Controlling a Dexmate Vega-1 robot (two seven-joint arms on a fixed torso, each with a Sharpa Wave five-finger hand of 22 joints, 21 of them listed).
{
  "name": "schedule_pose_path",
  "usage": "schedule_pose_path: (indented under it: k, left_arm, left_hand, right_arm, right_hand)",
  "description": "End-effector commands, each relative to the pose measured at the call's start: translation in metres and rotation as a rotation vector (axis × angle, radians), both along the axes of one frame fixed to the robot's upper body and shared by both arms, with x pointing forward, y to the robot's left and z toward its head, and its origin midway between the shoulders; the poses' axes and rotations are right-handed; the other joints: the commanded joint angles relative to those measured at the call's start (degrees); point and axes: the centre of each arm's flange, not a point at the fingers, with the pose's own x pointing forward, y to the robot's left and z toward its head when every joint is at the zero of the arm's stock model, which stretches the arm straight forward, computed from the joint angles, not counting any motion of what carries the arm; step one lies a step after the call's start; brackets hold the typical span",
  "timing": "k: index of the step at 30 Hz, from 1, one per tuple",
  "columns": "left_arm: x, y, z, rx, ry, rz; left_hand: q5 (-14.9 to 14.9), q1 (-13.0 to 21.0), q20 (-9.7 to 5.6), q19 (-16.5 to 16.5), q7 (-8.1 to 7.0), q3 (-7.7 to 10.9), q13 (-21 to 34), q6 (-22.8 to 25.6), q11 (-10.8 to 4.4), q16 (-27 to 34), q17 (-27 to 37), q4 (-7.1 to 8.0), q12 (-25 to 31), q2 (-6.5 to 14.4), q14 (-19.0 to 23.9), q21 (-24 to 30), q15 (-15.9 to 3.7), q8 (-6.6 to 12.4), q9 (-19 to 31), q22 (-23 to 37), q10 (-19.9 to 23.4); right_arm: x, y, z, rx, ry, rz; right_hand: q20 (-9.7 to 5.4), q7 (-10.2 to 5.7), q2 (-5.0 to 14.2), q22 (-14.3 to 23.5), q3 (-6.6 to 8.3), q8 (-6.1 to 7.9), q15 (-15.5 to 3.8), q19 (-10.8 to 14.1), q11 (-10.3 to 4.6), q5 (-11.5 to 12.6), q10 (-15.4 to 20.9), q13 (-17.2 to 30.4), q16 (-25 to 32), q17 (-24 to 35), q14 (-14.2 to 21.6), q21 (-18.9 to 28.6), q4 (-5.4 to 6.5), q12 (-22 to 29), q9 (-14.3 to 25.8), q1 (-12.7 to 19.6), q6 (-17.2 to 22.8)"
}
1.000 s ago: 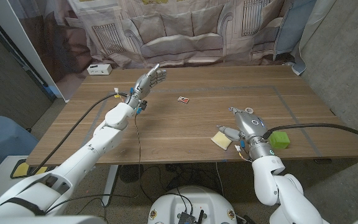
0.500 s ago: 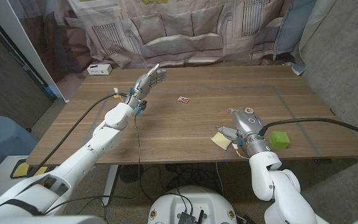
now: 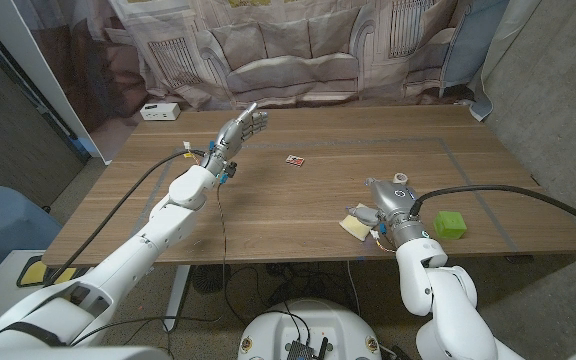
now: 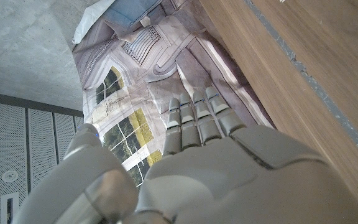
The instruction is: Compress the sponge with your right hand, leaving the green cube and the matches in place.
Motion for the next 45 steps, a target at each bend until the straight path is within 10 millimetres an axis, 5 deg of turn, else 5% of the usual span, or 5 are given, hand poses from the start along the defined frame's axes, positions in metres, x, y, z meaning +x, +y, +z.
schedule_pose_path:
  k: [1, 25, 45]
  left_arm:
    - [0.000, -0.002, -0.003, -0.010, 0.004, -0.004]
    - [-0.002, -0.001, 0.000, -0.005, 0.002, 0.000]
    - [0.002, -0.008, 0.007, 0.012, -0.001, -0.010]
  left_hand:
    - [0.0, -0.2, 0.02, 0.4, -0.05, 0.23, 0.3, 0.7, 0.21, 0.0, 0.3, -0.36, -0.1, 0.6, 0.7, -0.1, 0.02, -0.03, 0.3, 0.3, 0.2]
    - [-0.1, -0.1, 0.01, 0.5, -0.05, 0.25, 0.3, 0.7, 0.13, -0.1, 0.3, -0.48, -0.2, 0.7, 0.7, -0.2, 0.01, -0.09, 0.3, 0.3, 0.4]
    - [-0.1, -0.1, 0.00, 0.5, 0.01, 0.26, 0.4, 0.8, 0.03, -0.1, 0.3, -0.58, -0.4, 0.8, 0.7, -0.3, 0.11, -0.08, 0.3, 0.3, 0.3]
  right_arm:
    - [0.007, 0.006, -0.002, -0.032, 0.041, -0.022]
    - [0.019, 0.014, -0.008, -0.047, 0.064, -0.034]
    - [0.034, 0.016, -0.018, -0.119, 0.075, -0.107]
  right_hand:
    - [-0.07, 0.32, -0.66, 0.3, 0.03, -0.24, 0.26, 1.1, 0.06, 0.4, 0.2, 0.0, 0.3, 0.0, 0.5, 0.2, -0.37, -0.2, 0.1, 1.3, 0.2]
    - [-0.59, 0.71, -1.11, 0.3, 0.37, -0.18, -0.91, 3.3, -0.40, 0.9, 1.5, 0.0, 1.2, 0.1, 2.8, 0.6, -0.70, -0.4, 0.1, 4.3, 1.2]
    - [-0.62, -0.27, -1.38, 0.3, -0.16, -0.87, -0.83, 2.0, -0.68, 0.9, -0.2, 0.0, 0.6, 0.5, 0.9, -0.4, 0.05, -1.5, 0.1, 4.3, 0.0]
